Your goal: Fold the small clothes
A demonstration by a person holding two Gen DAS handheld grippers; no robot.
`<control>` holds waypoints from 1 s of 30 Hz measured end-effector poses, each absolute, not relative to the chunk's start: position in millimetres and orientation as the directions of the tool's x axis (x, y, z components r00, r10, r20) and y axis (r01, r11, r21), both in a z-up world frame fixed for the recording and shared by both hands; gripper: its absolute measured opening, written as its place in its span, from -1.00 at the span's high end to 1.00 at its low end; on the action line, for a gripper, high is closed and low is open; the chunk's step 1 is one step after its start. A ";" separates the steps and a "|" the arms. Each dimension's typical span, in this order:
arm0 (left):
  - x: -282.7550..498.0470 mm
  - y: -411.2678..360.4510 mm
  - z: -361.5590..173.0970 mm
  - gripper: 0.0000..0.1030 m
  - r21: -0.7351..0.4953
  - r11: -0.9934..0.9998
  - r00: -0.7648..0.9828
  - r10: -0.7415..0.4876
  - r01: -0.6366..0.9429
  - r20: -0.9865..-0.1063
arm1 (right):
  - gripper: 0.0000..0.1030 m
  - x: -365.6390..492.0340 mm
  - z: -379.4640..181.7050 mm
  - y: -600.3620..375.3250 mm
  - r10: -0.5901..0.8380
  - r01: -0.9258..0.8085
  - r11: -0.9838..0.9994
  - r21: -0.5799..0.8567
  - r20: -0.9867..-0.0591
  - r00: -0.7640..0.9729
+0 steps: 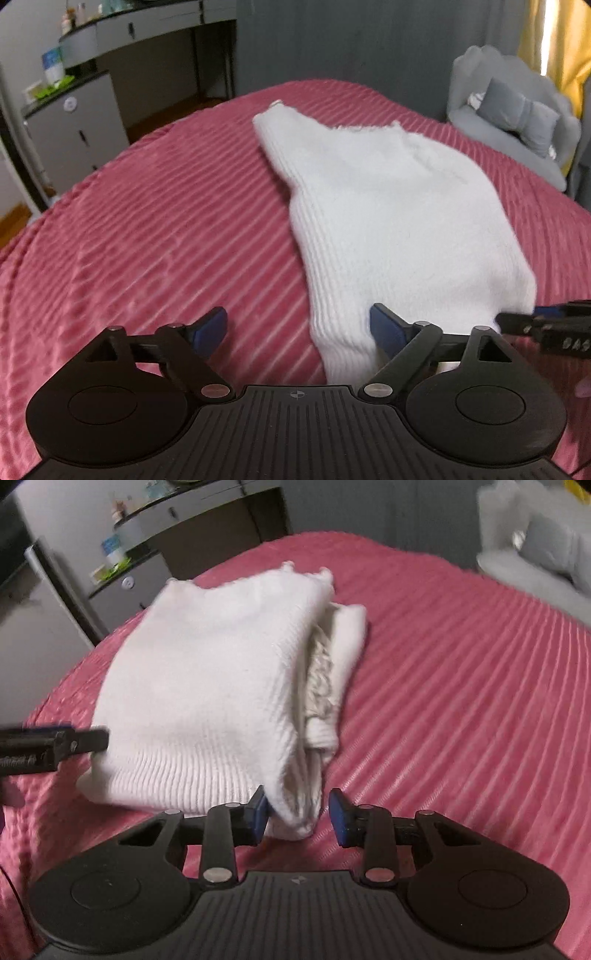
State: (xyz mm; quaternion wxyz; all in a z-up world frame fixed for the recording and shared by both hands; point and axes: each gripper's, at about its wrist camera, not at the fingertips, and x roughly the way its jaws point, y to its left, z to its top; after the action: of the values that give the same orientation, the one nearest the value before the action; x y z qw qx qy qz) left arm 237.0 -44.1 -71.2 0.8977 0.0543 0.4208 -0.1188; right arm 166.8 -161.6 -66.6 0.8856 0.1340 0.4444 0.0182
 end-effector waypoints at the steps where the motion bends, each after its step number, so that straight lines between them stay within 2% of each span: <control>1: 234.3 -46.6 -69.9 -0.75 0.026 0.962 0.621 -0.154 0.270 -0.769 | 0.35 166.1 -64.7 -161.2 0.147 0.102 0.961 0.258 -0.783 0.604; 6: 221.8 -49.5 -56.1 -0.72 0.109 0.957 0.620 -0.085 0.268 -0.780 | 0.19 149.0 -44.7 -134.5 0.021 0.068 0.995 0.077 -0.799 0.602; 7: 218.1 -49.0 -51.9 -0.72 0.119 0.955 0.618 -0.079 0.272 -0.782 | 0.08 139.7 -40.9 -128.5 -0.010 0.060 0.998 0.032 -0.802 0.598; 8: 213.0 -49.0 -47.1 -0.74 0.139 0.950 0.621 -0.068 0.280 -0.781 | -0.15 131.9 -37.1 -123.3 -0.034 0.052 0.999 -0.003 -0.801 0.598; 9: 208.4 -50.2 -43.2 -0.85 0.161 0.945 0.627 -0.055 0.283 -0.777 | -0.32 121.3 -34.7 -119.2 -0.048 0.044 0.999 -0.026 -0.799 0.599; 10: 203.4 -50.0 -37.7 -0.89 0.185 0.942 0.634 -0.037 0.281 -0.772 | -0.64 112.0 -31.9 -118.0 -0.054 0.041 0.998 -0.037 -0.799 0.598; 14: 184.4 -46.1 -9.4 -0.89 0.226 0.934 0.645 -0.005 0.276 -0.764 | -0.90 78.2 -22.0 -119.7 -0.069 0.058 0.997 -0.043 -0.802 0.594; 24: 117.4 -54.9 70.5 -1.00 0.261 0.921 0.669 0.001 0.289 -0.743 | -0.92 59.9 16.9 -106.1 0.031 0.071 0.993 0.092 -0.800 0.599; 27: 107.9 -52.9 73.8 -1.00 0.218 0.942 0.673 -0.010 0.254 -0.739 | -0.92 59.0 28.1 -101.5 0.024 0.083 0.993 0.086 -0.822 0.569; 30: 110.8 -48.9 62.3 -1.00 0.172 0.968 0.662 0.007 0.184 -0.749 | -0.92 50.2 39.0 -98.8 0.022 0.068 0.995 0.077 -0.805 0.592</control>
State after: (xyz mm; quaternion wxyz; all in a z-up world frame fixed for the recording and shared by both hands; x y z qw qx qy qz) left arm 110.8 -48.9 62.3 0.9042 0.1172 0.4079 -0.0488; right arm 50.2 -98.8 39.0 0.8909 0.0495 0.4513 -0.0128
